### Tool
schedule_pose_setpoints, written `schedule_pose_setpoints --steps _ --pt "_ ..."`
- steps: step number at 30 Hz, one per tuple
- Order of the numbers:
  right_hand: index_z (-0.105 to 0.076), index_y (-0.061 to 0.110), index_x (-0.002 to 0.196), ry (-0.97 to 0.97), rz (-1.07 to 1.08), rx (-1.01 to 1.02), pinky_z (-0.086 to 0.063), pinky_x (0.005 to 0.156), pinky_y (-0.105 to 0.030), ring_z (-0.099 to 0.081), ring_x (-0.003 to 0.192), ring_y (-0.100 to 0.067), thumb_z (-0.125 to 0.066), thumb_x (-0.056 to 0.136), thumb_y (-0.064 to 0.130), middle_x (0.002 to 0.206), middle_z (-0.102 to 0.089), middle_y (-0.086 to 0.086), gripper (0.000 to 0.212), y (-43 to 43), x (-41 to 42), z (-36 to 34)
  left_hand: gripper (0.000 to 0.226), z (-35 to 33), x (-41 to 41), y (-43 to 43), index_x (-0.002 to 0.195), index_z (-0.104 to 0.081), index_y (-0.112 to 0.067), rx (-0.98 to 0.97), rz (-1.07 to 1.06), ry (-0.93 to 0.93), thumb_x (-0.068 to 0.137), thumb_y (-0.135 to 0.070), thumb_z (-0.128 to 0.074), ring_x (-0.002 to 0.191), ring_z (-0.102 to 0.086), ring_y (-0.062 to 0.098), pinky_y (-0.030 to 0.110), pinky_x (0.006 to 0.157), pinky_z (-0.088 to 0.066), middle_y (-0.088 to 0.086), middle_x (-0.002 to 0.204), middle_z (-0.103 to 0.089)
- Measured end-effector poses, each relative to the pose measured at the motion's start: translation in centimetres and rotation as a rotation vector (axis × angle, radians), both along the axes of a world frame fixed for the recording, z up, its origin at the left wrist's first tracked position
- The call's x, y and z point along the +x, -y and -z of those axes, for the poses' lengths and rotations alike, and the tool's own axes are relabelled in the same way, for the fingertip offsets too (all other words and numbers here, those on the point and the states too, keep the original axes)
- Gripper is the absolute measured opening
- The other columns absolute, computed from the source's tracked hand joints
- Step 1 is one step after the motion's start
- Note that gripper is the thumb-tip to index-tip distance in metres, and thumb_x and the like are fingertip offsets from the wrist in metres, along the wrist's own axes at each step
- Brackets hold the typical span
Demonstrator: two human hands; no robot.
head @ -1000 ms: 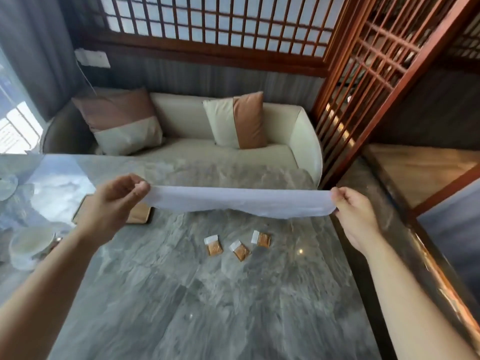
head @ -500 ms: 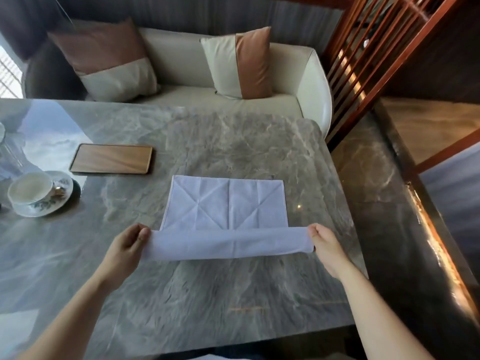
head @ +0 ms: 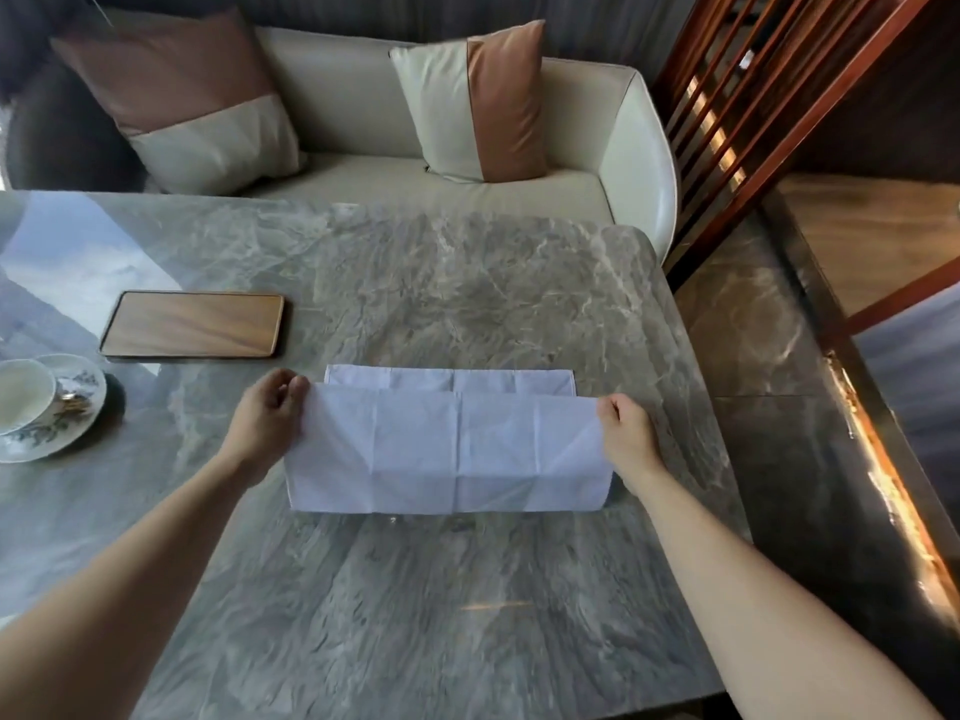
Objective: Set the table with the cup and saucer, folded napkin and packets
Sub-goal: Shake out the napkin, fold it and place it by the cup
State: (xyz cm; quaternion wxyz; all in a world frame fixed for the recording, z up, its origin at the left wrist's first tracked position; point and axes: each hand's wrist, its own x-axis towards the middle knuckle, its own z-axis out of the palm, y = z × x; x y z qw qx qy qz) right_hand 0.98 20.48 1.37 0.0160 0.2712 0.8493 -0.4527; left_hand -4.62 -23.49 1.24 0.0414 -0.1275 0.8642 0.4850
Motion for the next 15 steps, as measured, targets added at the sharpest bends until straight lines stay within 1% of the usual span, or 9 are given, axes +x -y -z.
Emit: schedule_pose_setpoints --steps 2,4,6,7,9,11,15 --pt "-0.054 0.0 0.083 0.005 0.014 0.009 -0.033 0.06 -0.033 -0.041 0.065 -0.014 -0.047 0.101 0.025 0.069 -0.049 -0.002 0.031 -0.4 -1.9 1.0 0.024 0.9 -2.3 -0.4 0.082 -0.057 -0.024 -0.009 -0.002 -0.015 0.102 -0.036 -0.051 0.057 -0.047 0.018 0.035 0.053 -0.046 0.002 0.068 -0.056" --pt "-0.052 -0.001 0.081 0.011 0.017 0.024 -0.032 0.06 -0.033 -0.04 0.065 -0.014 -0.047 0.1 0.026 0.068 -0.047 -0.002 0.033 -0.8 -3.5 1.8 0.026 2.1 -4.2 -0.7 0.084 -0.055 -0.02 -0.04 0.0 -0.015 0.102 -0.038 -0.051 0.063 -0.05 0.024 0.046 0.06 -0.05 0.004 0.072 -0.057" --pt "-0.051 -0.002 0.082 0.024 0.001 0.038 -0.032 0.059 -0.033 -0.041 0.066 -0.015 -0.046 0.101 0.024 0.069 -0.048 -0.003 0.033 -0.9 -4.8 2.8 0.027 3.3 -5.5 -1.1 0.085 -0.054 -0.018 -0.075 -0.006 0.01 0.102 -0.038 -0.05 0.068 -0.054 0.03 0.051 0.066 -0.053 0.007 0.075 -0.059" --pt "-0.052 -0.002 0.082 0.034 -0.008 0.048 -0.033 0.058 -0.033 -0.042 0.066 -0.016 -0.046 0.101 0.024 0.07 -0.049 -0.003 0.033 -0.9 -5.3 3.2 0.026 4.0 -5.9 -1.2 0.085 -0.054 -0.017 -0.104 -0.006 0.017 0.102 -0.037 -0.05 0.069 -0.056 0.032 0.05 0.066 -0.052 0.008 0.076 -0.06" --pt "-0.05 -0.001 0.078 0.038 -0.019 0.078 -0.032 0.056 -0.032 -0.042 0.067 -0.017 -0.047 0.102 0.021 0.068 -0.048 -0.002 0.032 -0.6 -6.1 4.0 0.025 5.4 -6.3 -1.3 0.084 -0.053 -0.018 -0.185 0.006 0.024 0.103 -0.033 -0.049 0.071 -0.056 0.034 0.043 0.062 -0.045 0.007 0.074 -0.06" --pt "-0.049 0.001 0.076 0.03 -0.019 0.108 -0.031 0.056 -0.034 -0.041 0.066 -0.019 -0.048 0.102 0.021 0.065 -0.046 -0.001 0.032 -0.3 -6.7 4.7 0.023 6.5 -6.6 -1.3 0.086 -0.053 -0.016 -0.251 0.016 0.036 0.103 -0.03 -0.047 0.069 -0.053 0.03 0.038 0.058 -0.037 0.007 0.074 -0.06" --pt "-0.048 0.001 0.076 0.006 0.0 0.138 -0.031 0.057 -0.035 -0.042 0.065 -0.022 -0.049 0.102 0.023 0.064 -0.047 -0.002 0.034 0.5 -7.6 5.4 0.022 7.8 -6.7 -1.0 0.085 -0.048 -0.017 -0.326 0.023 0.063 0.103 -0.03 -0.044 0.059 -0.047 0.023 0.037 0.058 -0.037 0.01 0.075 -0.058"
